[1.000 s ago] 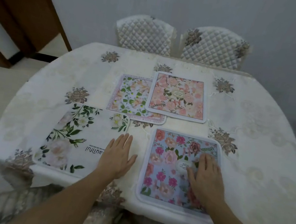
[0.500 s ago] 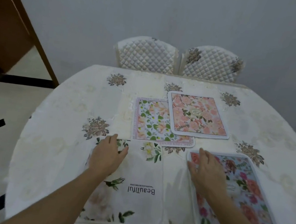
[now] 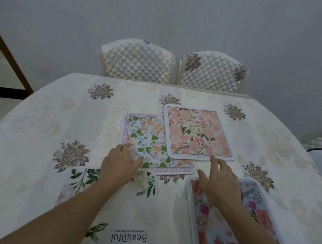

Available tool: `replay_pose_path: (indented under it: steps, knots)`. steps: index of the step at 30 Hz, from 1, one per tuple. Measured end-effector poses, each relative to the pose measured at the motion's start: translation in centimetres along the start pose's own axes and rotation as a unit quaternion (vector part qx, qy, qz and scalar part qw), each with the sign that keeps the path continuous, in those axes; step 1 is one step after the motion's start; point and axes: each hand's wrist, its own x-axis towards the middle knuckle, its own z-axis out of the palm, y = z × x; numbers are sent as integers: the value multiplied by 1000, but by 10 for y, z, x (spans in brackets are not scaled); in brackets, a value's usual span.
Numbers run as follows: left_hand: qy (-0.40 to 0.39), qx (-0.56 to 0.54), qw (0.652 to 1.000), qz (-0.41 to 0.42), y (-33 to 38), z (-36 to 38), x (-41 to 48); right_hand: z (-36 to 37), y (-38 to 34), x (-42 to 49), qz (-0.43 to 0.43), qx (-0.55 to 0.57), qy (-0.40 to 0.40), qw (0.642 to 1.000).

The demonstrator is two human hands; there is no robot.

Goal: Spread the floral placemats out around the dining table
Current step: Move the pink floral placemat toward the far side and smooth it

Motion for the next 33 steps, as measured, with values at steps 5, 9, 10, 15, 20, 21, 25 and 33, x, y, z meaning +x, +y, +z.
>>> replay_pose_path:
  steps: [5,9,10,15,20,21,25,33]
  knots:
    - [5,-15,1000,-20,41,41,43,17,41,66,-20,-12,3,1000]
    - [9,-18,999,-43,62,71,81,28,69,117,-14,-1,-5,1000]
    - [15,-12,999,-42,67,78,91,31,77,130,-12,-5,-4,1000]
    - [46,7,999,-28,94,106,135,38,111,184,5,-18,-6,1000]
    - [52,-2,998,-43,113,130,166,49,128,227,51,43,-18,998]
    - [51,-8,997,-55,116,134,170,52,130,233,58,57,-29,996]
    - [60,-26,994,-90,131,143,183,66,136,252,89,99,-55,990]
    - [52,-92,982,-156,132,146,200,82,132,266,127,154,-88,976]
